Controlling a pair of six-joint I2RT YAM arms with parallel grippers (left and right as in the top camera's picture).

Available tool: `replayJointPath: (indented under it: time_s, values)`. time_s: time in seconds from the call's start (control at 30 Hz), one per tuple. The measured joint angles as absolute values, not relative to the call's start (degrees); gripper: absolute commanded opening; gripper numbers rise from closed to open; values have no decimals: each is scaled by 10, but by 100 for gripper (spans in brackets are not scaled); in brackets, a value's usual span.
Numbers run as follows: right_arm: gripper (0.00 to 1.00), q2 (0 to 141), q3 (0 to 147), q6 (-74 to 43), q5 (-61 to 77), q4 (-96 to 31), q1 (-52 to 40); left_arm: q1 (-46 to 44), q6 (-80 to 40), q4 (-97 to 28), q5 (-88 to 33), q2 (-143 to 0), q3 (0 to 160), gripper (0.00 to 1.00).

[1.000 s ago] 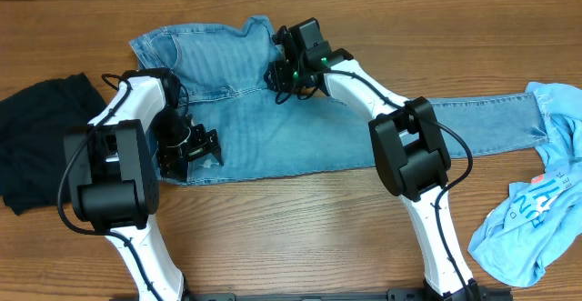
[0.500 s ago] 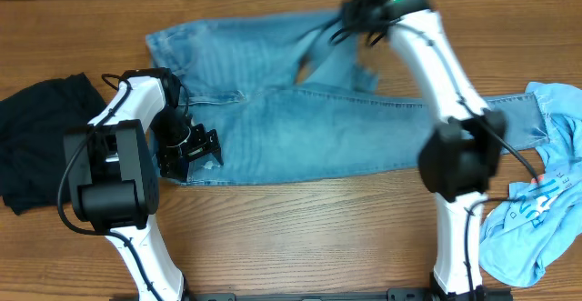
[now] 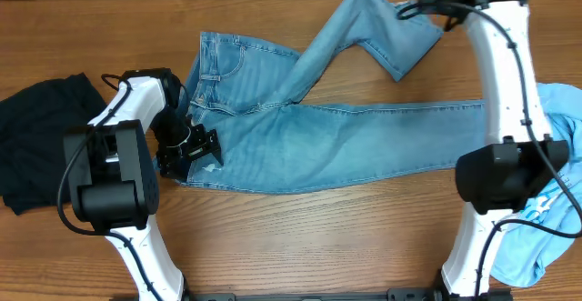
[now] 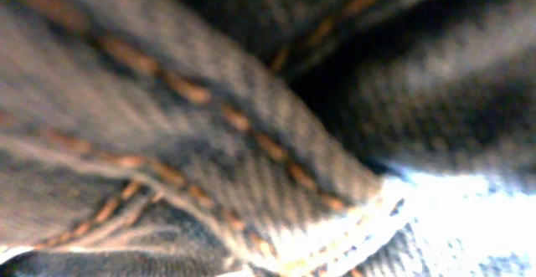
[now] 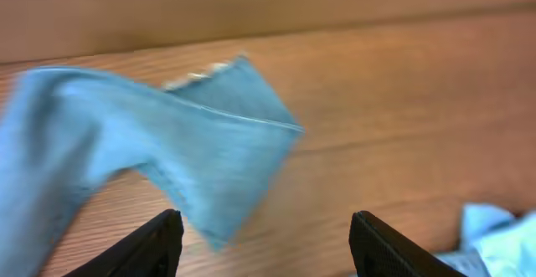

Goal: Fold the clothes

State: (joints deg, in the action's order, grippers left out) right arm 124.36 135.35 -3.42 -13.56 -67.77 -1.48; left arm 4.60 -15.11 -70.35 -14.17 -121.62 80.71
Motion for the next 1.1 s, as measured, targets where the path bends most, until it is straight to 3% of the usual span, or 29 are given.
replayJointPath:
  time_s: [0.2,0.43,0.7,1.1]
  values:
    - [70,1248,1175,-48,65,-561,108,46,-151,-702,-142,-1215,806,93]
    - [73,1253,953,-60,239,-339,97,46,-154,-700,-142,-1214,805,93]
    - [77,1305,940,-108,268,-260,63,46,-156,-700,-142,-1214,805,93]
    - [78,1302,948,-218,202,-288,58,46,-156,-700,-142,-1214,805,93]
